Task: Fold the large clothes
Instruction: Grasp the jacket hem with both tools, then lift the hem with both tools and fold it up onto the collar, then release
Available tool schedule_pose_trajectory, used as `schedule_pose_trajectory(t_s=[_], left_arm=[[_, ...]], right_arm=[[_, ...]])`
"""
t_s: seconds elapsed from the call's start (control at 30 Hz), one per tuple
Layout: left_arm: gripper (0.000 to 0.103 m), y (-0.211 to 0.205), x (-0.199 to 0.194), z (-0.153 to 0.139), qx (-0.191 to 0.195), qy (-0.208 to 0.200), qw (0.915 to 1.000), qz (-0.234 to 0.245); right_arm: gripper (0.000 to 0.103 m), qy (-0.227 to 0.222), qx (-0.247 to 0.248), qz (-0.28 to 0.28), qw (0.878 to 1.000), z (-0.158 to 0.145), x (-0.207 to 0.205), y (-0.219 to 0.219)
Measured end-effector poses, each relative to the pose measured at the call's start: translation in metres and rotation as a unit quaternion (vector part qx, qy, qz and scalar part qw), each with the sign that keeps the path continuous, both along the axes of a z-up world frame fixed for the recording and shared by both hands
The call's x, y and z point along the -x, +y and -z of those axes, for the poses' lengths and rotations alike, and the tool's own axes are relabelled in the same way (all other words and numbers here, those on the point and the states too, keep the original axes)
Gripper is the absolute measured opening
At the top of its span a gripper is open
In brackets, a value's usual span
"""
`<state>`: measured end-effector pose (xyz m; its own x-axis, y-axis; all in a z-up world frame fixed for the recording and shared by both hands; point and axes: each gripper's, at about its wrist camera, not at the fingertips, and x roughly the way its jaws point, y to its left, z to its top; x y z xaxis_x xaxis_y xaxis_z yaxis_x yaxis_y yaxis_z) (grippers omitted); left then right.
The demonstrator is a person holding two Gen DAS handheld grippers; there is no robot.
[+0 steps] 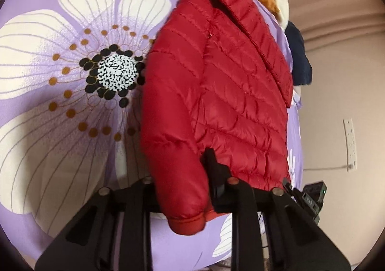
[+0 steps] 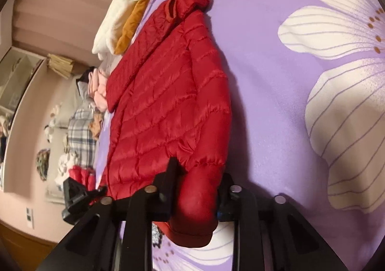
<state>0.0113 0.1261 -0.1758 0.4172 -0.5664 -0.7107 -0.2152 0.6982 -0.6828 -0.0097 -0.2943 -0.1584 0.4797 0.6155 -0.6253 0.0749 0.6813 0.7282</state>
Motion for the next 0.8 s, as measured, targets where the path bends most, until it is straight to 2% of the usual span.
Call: schedule_pose_trajectory(t_s=[0.13,0.3,0.43,0.53,0.8], left_arm=[[0.017,-0.003,0.006,-0.022,-0.024,-0.036,0.999,-0.004],[0.016,-0.005,0.019,-0.068,-0.037,-0.109,0.9934,0.003],[0.016,-0.007,0.038,-0.107,-0.042,-0.171,0.9844,0.013],[0.016,-0.01,0.055,-0.139,-0.053,-0.218,0.9741,0.029],[0.016,-0.01,0.105,-0.2,-0.06,-0.312,0.9461,0.063]], right_arm=[[0.017,-0.051,0.025,0.001,0.998,-0.024,0.011,0.005],[0.016,-0.121,0.028,0.006,0.992,-0.062,0.026,0.003],[0.016,-0.17,0.028,0.001,0.985,-0.093,0.041,0.003],[0.016,-0.208,0.036,-0.013,0.977,-0.116,0.054,0.004],[0.017,-0.292,0.055,-0.06,0.953,-0.166,0.094,0.002]])
